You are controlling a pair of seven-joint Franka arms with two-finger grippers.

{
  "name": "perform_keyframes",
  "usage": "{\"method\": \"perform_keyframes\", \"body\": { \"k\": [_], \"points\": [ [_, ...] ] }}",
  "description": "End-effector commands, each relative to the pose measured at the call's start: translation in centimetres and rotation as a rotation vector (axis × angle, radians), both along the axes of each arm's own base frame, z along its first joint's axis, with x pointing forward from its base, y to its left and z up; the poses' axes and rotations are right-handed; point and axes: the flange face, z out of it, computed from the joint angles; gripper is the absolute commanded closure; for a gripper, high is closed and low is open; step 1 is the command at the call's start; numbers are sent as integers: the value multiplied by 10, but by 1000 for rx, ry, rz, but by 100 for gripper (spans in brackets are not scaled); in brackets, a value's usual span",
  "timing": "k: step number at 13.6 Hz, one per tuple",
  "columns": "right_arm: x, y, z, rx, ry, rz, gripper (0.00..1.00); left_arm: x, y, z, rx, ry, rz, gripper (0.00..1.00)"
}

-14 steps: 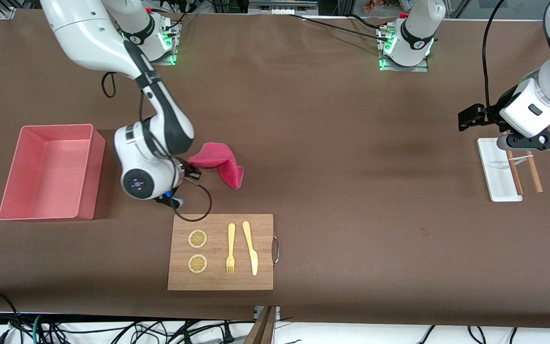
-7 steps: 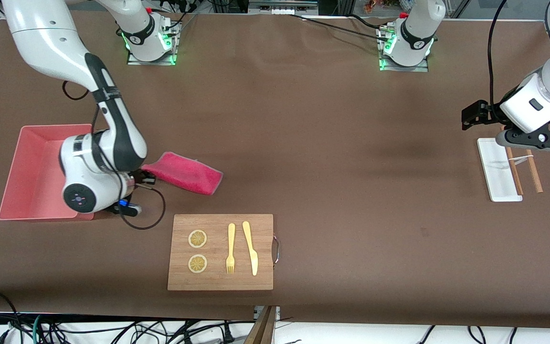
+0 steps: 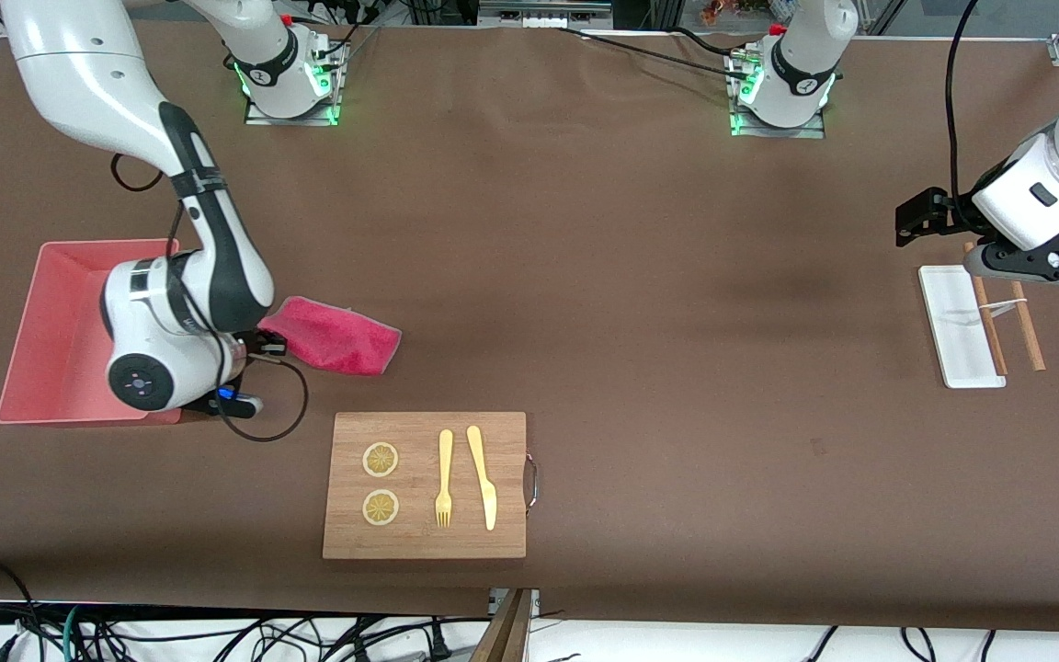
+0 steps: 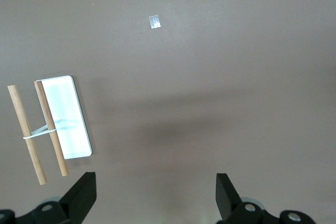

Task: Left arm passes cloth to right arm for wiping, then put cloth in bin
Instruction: 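Wipe the table with the cloth using the right gripper, sweeping back and forth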

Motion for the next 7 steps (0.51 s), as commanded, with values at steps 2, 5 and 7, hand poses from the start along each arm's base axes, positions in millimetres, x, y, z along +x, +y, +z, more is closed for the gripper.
{"method": "perform_keyframes", "body": {
  "k": [2, 5, 7],
  "points": [
    [-8, 57, 4, -43, -52, -73, 100, 0, 9, 5, 25, 2, -6, 0],
    [-18, 113, -1, -30, -95, -171, 100, 2, 14, 5, 22, 0, 2, 0],
    [-26, 154, -3, -33, -140, -217, 100, 12, 13, 4, 22, -4, 3, 0]
  ]
}}
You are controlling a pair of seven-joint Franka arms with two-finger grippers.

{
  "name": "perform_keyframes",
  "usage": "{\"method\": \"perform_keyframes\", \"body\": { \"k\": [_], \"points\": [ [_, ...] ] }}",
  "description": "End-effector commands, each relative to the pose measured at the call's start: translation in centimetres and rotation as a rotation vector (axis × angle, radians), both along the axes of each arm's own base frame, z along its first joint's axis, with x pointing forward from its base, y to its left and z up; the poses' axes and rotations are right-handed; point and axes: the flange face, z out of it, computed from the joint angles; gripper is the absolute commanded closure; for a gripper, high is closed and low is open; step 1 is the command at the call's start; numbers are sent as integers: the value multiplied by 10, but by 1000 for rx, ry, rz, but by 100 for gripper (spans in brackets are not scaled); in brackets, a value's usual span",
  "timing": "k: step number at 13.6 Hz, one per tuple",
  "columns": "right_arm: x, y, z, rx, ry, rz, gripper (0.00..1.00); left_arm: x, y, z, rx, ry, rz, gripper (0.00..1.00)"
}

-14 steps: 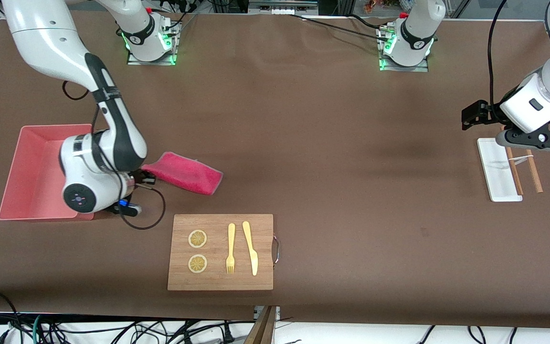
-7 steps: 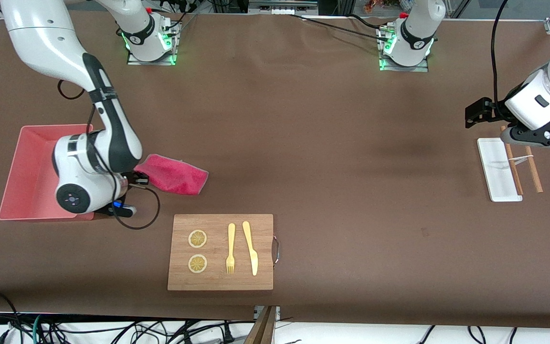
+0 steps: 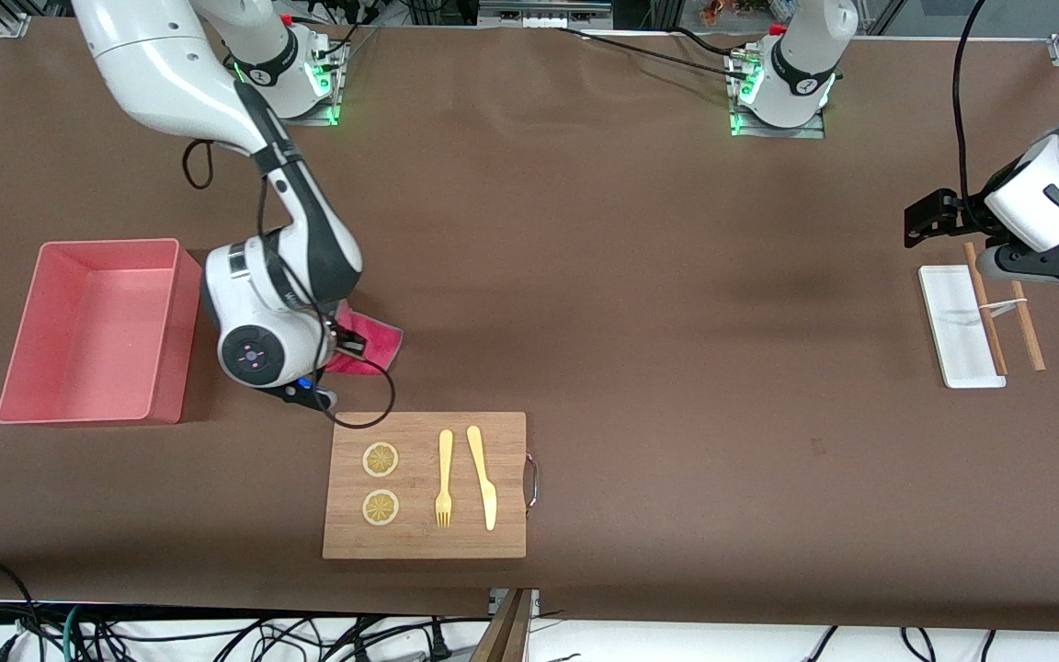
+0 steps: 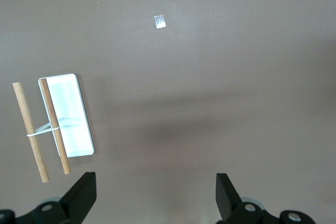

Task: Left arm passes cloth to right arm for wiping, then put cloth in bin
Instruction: 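Wipe the table with the cloth using the right gripper, sweeping back and forth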

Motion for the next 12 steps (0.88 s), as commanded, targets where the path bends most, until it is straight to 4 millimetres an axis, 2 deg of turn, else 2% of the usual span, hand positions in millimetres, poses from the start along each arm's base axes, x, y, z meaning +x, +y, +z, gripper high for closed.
{"method": "perform_keyframes", "body": {
  "k": [1, 5, 9, 12],
  "points": [
    [-9, 44, -4, -7, -53, -71, 100, 16, 2, 4, 17, -8, -16, 0],
    [-23, 120, 0, 41, -71, -188, 100, 20, 5, 9, 18, -22, -25, 0],
    [-34, 164, 2, 76, -143, -273, 100, 22, 2, 5, 15, -16, -19, 0],
    [-50, 198, 5, 141, -133, -349, 100, 21, -6, 13, 17, -32, -34, 0]
  ]
}}
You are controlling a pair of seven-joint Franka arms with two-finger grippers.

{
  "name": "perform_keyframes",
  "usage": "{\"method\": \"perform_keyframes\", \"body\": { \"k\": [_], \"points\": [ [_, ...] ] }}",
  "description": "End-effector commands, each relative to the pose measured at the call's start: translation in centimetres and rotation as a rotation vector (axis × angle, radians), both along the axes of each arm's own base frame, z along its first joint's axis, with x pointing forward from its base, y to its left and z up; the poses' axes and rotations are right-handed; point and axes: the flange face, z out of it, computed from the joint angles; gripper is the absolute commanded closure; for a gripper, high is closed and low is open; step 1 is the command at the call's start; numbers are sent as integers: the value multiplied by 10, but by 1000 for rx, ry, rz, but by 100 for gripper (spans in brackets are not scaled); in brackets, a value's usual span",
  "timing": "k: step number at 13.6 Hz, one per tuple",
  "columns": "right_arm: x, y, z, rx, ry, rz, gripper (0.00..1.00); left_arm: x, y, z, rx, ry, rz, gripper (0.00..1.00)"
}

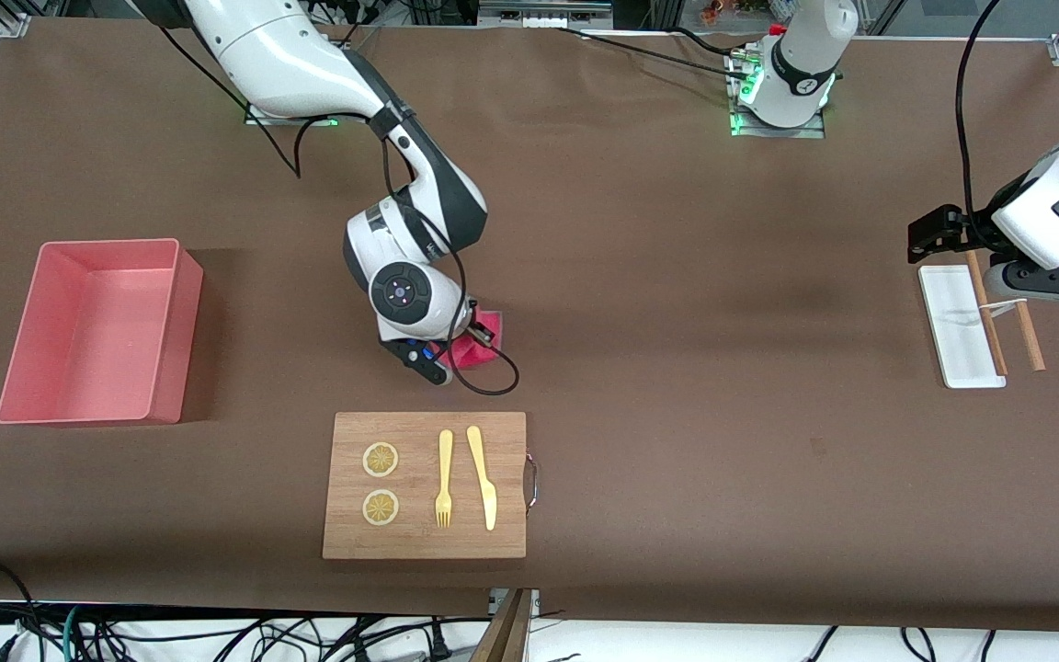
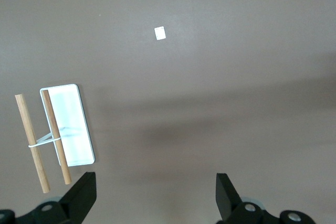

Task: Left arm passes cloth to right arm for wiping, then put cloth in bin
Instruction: 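Wipe the table with the cloth using the right gripper, sweeping back and forth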

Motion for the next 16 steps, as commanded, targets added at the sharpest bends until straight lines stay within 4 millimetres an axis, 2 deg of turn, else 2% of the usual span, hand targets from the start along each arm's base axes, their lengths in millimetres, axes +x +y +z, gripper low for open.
{"method": "perform_keyframes", "body": {
  "k": [1, 3, 6, 7, 10, 16],
  "points": [
    [-10, 32, 2, 52, -12, -68, 100, 4, -5, 13, 21, -17, -32, 0],
    [-17, 43, 3, 55, -31, -38, 100, 4, -4, 12, 20, -15, -32, 0],
    [-10, 30, 1, 22, -55, 60, 100, 4, -4, 12, 18, -15, -33, 0],
    [-5, 19, 2, 11, -54, 102, 100, 4, -4, 13, 18, -16, -33, 0],
    [20, -29, 6, 13, -22, 220, 100, 4, -4, 13, 17, -15, -33, 0],
    [61, -158, 25, -35, 69, 435, 100, 4, -5, 14, 14, -16, -33, 0]
  ]
}}
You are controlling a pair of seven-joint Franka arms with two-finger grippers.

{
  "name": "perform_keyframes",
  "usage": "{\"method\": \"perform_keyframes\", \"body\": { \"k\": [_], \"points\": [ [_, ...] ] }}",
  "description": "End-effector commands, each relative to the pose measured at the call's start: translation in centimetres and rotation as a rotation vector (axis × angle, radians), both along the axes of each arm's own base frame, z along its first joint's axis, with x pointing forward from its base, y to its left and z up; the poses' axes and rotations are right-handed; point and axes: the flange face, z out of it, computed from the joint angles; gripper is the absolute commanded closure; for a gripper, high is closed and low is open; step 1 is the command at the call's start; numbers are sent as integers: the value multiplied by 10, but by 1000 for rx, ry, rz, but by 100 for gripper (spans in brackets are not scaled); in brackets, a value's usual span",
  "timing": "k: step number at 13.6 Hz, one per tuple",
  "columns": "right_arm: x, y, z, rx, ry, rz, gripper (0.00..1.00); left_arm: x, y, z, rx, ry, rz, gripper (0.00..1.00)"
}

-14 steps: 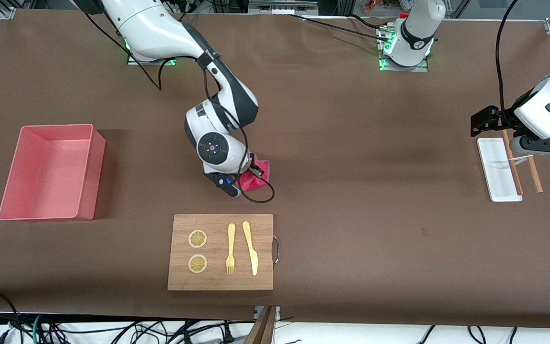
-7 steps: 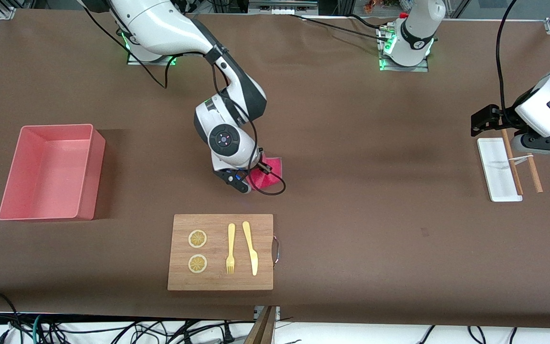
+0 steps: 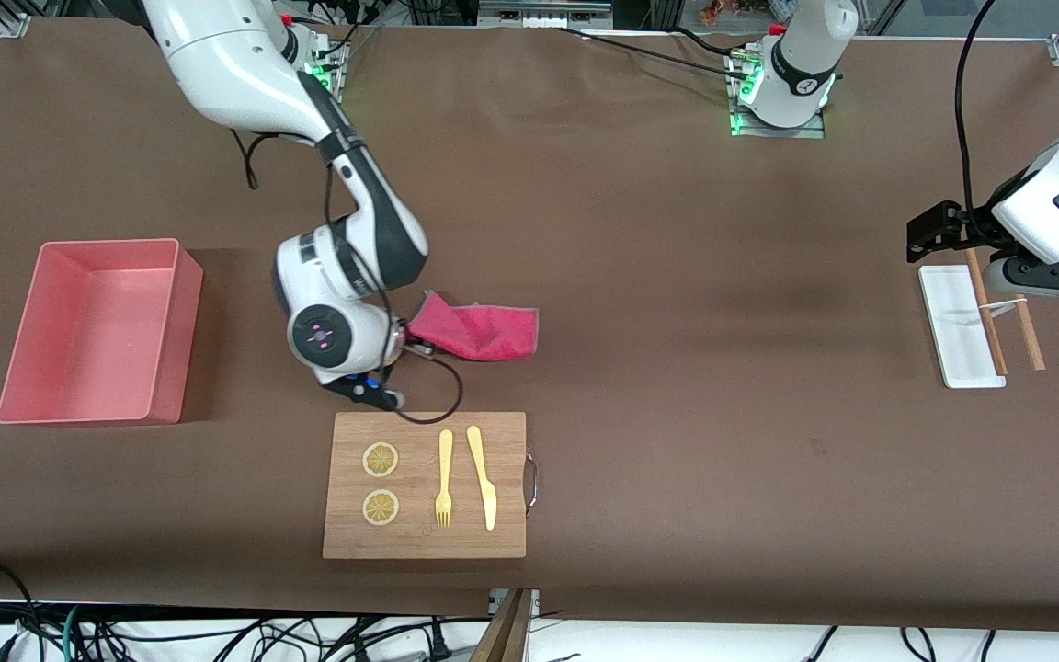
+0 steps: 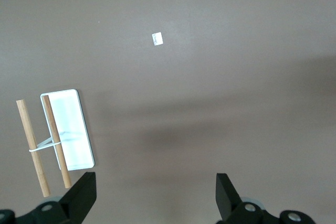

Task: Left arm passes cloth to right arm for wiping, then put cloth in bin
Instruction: 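Wipe the table with the cloth using the right gripper, sweeping back and forth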

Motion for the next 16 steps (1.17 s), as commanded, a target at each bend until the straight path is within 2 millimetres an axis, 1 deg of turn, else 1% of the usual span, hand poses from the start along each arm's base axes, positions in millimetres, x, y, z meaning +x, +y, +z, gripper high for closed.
{"method": "perform_keyframes", "body": {
  "k": [1, 3, 5, 8, 9, 10, 12, 14, 15, 16],
  "points": [
    [7, -42, 14, -23, 26, 91, 100, 3, 1, 5, 15, 1, -23, 0],
    [17, -84, 20, -34, 48, 150, 100, 3, 1, 5, 15, 3, -23, 0],
    [22, -118, 27, -36, 63, 202, 100, 3, 1, 4, 13, 4, -23, 0],
    [26, -156, 33, -36, 78, 250, 100, 3, 1, 5, 13, 3, -23, 0],
    [26, -164, 34, -33, 80, 265, 100, 3, 1, 4, 13, 4, -23, 0],
    [26, -165, 40, -28, 74, 266, 100, 3, 1, 5, 13, 3, -23, 0],
    [25, -162, 64, -14, 56, 259, 100, 3, 1, 5, 13, 3, -23, 0],
    [22, -166, 102, 12, 26, 267, 100, 3, 1, 5, 13, 4, -23, 0],
    [21, -172, 124, 21, 4, 266, 100, 2, 1, 5, 14, 9, -24, 0],
    [16, -180, 145, 30, 9, 256, 100, 2, 1, 5, 12, 12, -22, 0]
  ]
}}
